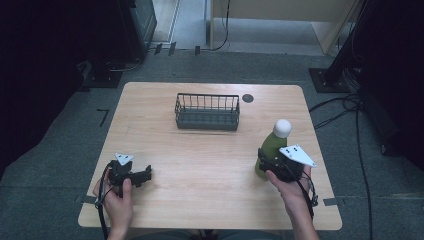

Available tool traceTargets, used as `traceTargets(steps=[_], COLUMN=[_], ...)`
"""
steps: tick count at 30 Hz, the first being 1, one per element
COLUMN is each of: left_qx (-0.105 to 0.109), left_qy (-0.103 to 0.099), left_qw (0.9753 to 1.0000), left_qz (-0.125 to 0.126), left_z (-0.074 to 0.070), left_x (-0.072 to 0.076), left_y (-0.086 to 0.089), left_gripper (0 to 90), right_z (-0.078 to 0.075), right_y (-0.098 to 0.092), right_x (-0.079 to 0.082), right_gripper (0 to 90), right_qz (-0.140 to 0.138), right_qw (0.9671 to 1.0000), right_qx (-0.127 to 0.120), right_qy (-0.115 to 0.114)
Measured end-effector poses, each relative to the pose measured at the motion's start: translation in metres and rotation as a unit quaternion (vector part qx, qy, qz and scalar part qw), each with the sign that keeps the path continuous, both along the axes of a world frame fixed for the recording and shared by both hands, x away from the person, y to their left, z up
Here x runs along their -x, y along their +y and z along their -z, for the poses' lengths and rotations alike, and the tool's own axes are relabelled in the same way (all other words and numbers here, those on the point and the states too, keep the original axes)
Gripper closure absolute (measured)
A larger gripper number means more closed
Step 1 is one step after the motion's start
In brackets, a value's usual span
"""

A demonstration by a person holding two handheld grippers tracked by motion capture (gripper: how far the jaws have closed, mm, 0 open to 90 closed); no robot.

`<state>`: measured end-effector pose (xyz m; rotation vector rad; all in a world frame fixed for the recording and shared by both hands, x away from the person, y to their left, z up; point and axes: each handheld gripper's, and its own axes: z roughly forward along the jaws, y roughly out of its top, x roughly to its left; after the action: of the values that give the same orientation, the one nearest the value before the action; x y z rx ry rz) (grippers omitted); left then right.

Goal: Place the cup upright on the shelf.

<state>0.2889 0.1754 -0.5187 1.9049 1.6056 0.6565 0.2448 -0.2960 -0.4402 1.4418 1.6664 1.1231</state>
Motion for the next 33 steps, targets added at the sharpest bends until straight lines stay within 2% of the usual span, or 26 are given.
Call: traceTargets(steps=[9,13,22,33], left_qx=[0.001,0.0,0.0,0.0], left_qy=[-0.001,0.0,0.0,0.0], left_qw=[1.0,1.0,1.0,1.0], left_qz=[-0.001,0.0,0.0,0.0], left_z=[0.0,0.0,0.0,0.0], left_x=[0.0,0.0,0.0,0.0], left_y=[0.0,0.0,0.0,0.0], left_gripper=[0.1,0.1,0.1,0.1], right_z=[0.0,-0.003,-0.018,-0.036], right_y=[0.001,0.002,0.012,0.028], right_x=[-0.001,-0.003,-0.01,-0.027], right_gripper=[20.4,20.5,20.5,20.5], right_qz=[0.002,-0.006,-0.023,-0.042], right_qw=[1.0,1.0,0.9997,0.9988], right_qx=[0.002,-0.001,-0.001,-0.002], right_qy=[-0.004,-0.006,-0.013,-0.022])
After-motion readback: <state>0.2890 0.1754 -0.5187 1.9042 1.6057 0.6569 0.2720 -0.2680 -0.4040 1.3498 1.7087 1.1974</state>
